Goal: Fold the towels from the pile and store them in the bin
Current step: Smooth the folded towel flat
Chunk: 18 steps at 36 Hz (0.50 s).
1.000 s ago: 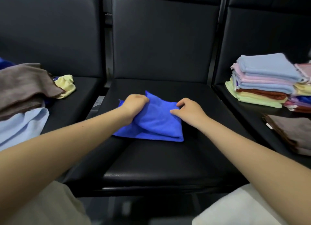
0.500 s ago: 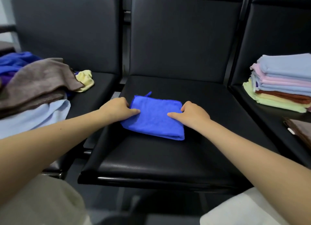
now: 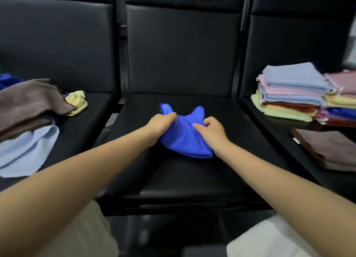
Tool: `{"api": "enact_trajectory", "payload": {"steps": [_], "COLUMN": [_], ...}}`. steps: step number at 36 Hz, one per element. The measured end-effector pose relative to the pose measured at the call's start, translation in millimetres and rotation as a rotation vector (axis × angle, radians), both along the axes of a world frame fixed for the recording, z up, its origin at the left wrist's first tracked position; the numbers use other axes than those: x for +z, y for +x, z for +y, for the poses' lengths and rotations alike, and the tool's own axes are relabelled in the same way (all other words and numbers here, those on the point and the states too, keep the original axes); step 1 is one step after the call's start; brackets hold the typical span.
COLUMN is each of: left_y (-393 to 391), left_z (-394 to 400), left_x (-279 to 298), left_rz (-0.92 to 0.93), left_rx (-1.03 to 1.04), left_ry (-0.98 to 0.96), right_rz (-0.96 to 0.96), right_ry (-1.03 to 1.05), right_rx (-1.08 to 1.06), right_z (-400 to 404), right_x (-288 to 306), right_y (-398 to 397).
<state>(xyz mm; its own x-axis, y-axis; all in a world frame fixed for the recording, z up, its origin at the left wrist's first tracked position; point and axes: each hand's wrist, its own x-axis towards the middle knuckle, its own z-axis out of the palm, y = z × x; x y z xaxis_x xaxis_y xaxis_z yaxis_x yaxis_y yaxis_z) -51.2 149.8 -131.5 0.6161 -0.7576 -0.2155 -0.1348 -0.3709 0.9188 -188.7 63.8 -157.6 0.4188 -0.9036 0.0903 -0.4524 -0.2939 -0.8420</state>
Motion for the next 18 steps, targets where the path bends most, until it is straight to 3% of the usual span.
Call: {"api": "enact_trajectory", "payload": {"steps": [7,14,18], "left_y": [-66.1,-139.4,-192.9], "left_z": [-35.4,-87.4,-119.6], "left_x": [0.0,14.3,17.0], "left_rz": [0.061,0.08,0.12], "left_rx": [-0.163,-0.267,-0.332], "left_ry": [-0.115,-0.217,-0.296], "right_rz": [-0.292,-0.257,-0.231], "right_ry": [0.17,0.01,-0.185], "right_rx": [-0.138,-0.247,-0.379], "right_z": [-39.0,-75.7,-101.7], "right_x": [15.0,28.0,41.9], "right_y": [-77.3,-168.2,-230.5]}}
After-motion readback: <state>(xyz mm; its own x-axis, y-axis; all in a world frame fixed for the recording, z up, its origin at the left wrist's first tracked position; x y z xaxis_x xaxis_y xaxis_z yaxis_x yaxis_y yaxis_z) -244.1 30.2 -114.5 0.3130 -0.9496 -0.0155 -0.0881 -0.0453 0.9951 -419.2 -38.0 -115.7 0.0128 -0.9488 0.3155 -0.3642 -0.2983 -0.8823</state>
